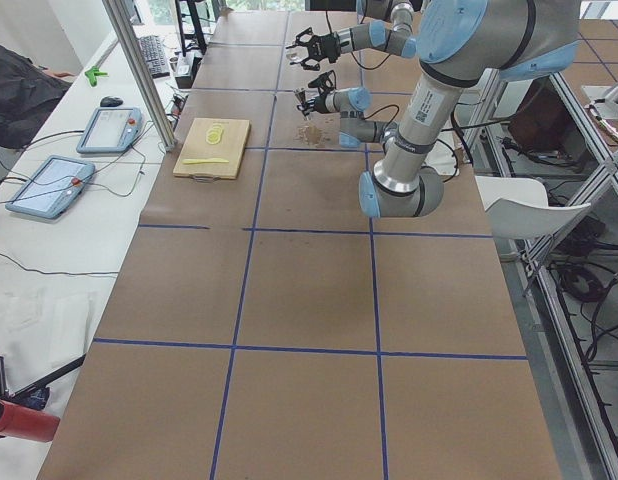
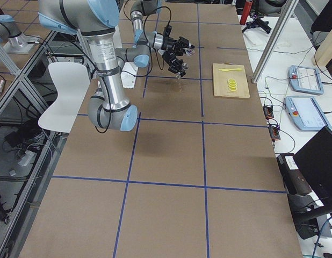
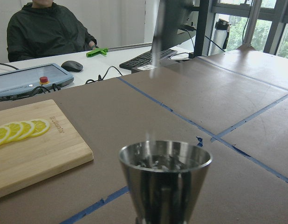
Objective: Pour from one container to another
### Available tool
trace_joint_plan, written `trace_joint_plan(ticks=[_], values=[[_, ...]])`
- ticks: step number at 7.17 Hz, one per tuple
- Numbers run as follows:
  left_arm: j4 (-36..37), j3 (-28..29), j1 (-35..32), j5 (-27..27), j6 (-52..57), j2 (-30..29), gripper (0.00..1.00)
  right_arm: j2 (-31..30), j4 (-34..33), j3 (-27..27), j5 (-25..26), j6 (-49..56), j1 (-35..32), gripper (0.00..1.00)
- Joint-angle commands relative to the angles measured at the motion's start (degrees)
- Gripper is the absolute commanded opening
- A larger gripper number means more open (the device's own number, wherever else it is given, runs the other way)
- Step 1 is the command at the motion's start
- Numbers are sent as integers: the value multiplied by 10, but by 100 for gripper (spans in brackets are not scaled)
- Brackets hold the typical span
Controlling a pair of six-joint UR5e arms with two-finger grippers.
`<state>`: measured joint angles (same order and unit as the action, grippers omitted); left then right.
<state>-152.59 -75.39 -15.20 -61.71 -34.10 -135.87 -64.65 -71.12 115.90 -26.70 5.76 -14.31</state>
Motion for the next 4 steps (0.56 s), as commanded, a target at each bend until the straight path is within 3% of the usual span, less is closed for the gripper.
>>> trace_joint_plan(ticks=[1, 4], values=[[-9, -1, 0, 1, 0, 3, 0, 3, 0, 11, -2, -51, -2, 0], [-37, -15, -2, 4, -1, 30, 0, -4, 0, 39, -3, -160, -4, 0]])
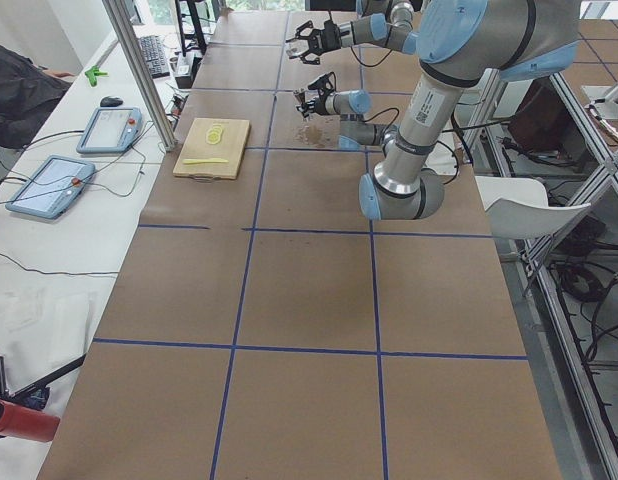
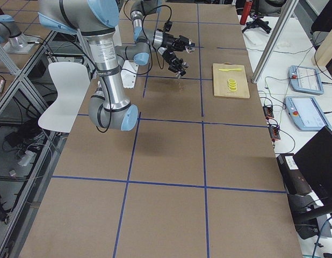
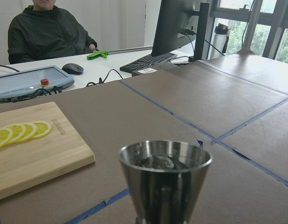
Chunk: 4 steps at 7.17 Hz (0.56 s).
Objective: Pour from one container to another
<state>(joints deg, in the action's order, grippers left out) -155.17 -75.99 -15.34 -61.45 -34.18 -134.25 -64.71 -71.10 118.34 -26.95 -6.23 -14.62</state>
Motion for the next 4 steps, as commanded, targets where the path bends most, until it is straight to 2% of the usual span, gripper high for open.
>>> trace_joint_plan(ticks=[1, 3, 4], values=[[-13, -27, 0, 5, -4, 29, 0, -3, 0, 18, -1, -77, -1, 0], [-10, -74, -2, 5, -17, 50, 0, -34, -1, 34, -3, -164, -1, 0], [-6, -98, -6, 31, -18, 67, 0, -55, -1, 34, -7, -199, -2, 0]])
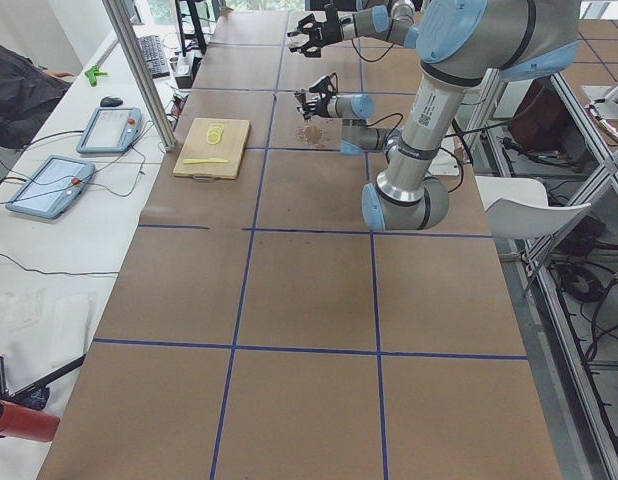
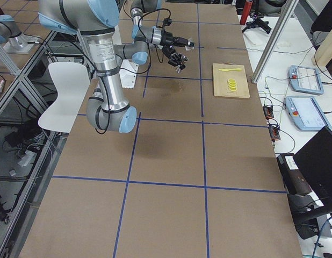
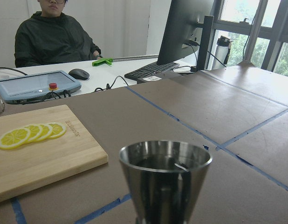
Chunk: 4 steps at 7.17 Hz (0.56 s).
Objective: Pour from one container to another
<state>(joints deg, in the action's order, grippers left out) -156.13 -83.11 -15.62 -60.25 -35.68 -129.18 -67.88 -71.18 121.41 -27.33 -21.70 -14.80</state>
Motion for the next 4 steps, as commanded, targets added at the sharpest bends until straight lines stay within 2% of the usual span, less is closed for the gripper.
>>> trace_joint_plan(ticks=[1, 3, 4], values=[[6, -41, -7, 70, -3, 34, 0, -50, 0, 8, -24, -77, -1, 0], [37, -43, -20, 124, -13, 41, 0, -91, 0, 11, -86, -183, -14, 0], [56, -58, -22, 145, -33, 67, 0, -124, 0, 16, -100, -219, -22, 0]])
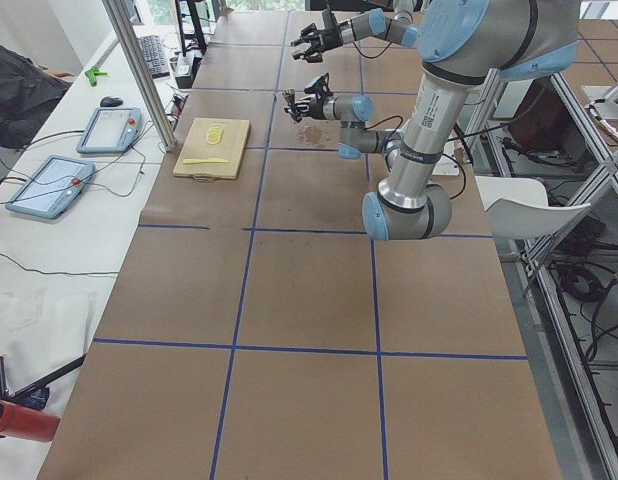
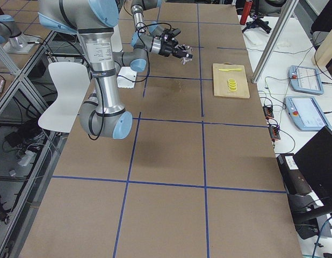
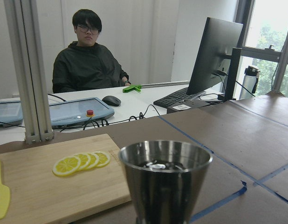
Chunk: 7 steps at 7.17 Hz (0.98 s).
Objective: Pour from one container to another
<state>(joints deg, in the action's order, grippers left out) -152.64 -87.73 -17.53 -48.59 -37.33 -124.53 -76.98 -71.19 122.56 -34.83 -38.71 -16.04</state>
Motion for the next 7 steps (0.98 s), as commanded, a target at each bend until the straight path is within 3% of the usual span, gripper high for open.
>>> trace_joint_plan(ticks=[1, 2, 4, 5, 6, 7], values=[[66, -52, -5, 52, -21, 61, 0, -66, -1, 13, -27, -69, -20, 0], [105, -86, -7, 58, -52, 99, 0, -111, -2, 14, -28, -105, -31, 0], [201, -99, -12, 81, -147, 129, 0, -120, -1, 21, -52, -174, -51, 0], [253, -132, -15, 81, -181, 160, 0, -114, -1, 40, -93, -246, -65, 0], [333, -185, -18, 81, -244, 197, 0, -114, -1, 49, -109, -251, -71, 0], [485, -238, -19, 80, -343, 206, 0, -119, -3, 47, -117, -253, -72, 0]])
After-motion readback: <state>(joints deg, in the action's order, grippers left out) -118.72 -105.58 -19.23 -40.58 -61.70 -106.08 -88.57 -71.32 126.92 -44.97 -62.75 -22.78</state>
